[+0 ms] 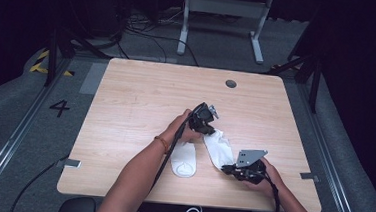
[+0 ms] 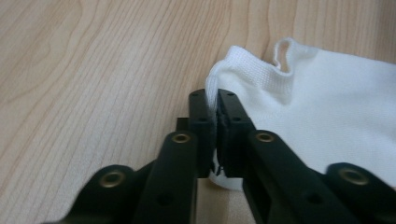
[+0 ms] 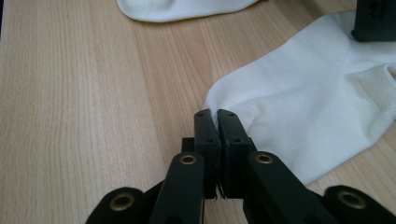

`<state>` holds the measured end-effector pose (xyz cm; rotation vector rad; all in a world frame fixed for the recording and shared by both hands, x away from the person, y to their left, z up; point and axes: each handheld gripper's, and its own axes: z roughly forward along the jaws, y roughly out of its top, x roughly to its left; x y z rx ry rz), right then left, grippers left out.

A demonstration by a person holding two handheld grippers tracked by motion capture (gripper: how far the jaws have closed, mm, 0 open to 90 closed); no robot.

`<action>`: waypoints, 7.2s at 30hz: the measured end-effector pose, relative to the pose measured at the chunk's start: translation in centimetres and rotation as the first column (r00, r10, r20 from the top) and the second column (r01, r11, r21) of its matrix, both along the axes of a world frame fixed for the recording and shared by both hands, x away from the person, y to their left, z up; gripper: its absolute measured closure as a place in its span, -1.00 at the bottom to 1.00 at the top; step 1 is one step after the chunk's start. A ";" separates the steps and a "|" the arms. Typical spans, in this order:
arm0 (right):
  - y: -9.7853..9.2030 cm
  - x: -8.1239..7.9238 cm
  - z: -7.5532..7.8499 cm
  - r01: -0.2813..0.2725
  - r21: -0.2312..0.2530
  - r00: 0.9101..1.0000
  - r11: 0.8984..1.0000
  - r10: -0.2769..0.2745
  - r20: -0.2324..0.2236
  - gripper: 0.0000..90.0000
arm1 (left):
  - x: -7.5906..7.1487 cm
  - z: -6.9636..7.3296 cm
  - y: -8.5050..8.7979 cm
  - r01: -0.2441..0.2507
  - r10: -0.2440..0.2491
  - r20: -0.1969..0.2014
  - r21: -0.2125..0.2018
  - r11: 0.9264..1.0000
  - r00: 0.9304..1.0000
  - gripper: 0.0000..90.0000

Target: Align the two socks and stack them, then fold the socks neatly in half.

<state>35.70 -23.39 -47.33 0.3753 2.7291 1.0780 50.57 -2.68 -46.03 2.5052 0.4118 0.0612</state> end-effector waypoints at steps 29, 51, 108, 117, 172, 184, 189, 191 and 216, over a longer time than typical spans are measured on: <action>8.5 -0.4 3.5 -0.129 0.100 0.991 0.987 0.124 0.055 0.98 | -0.2 3.2 8.0 -0.018 0.018 0.006 -0.011 1.000 1.000 0.94; 13.1 -1.4 0.5 -0.185 0.008 0.983 0.983 0.185 -0.004 0.98 | -1.6 0.1 12.3 -0.052 0.051 -0.019 -0.018 0.998 0.999 0.88; 9.6 -3.0 1.0 -0.179 -0.004 0.984 0.984 0.179 -0.023 0.51 | -11.8 -1.4 9.9 0.090 -0.084 0.059 -0.099 0.991 0.995 -0.27; 8.3 -4.2 1.8 -0.230 0.042 0.973 0.972 0.229 0.026 0.51 | -11.6 -1.3 8.4 0.136 -0.132 0.052 -0.098 0.986 0.990 -0.28; 8.3 -3.9 1.3 -0.245 0.063 0.969 0.967 0.242 0.057 0.94 | -9.5 -1.8 10.2 -0.064 0.078 0.086 -0.160 0.985 0.993 -0.50; 8.4 -4.4 1.6 -0.249 0.053 0.968 0.967 0.247 0.048 0.95 | -9.6 -2.1 9.4 -0.028 0.038 0.067 -0.147 0.989 0.997 -0.53; 8.2 -4.8 2.0 -0.242 0.055 0.970 0.969 0.239 0.049 0.95 | -9.7 -2.1 8.8 -0.005 0.016 0.074 -0.140 0.990 0.997 -0.56; 8.0 -4.9 2.1 -0.241 0.056 0.970 0.969 0.239 0.049 0.95 | -9.8 -2.0 8.6 0.001 0.009 0.078 -0.136 0.991 0.997 -0.56; 6.9 -5.1 3.5 -0.214 0.079 0.975 0.974 0.208 0.077 0.95 | -9.5 -1.9 8.6 -0.023 0.028 0.039 -0.128 0.991 0.999 -0.58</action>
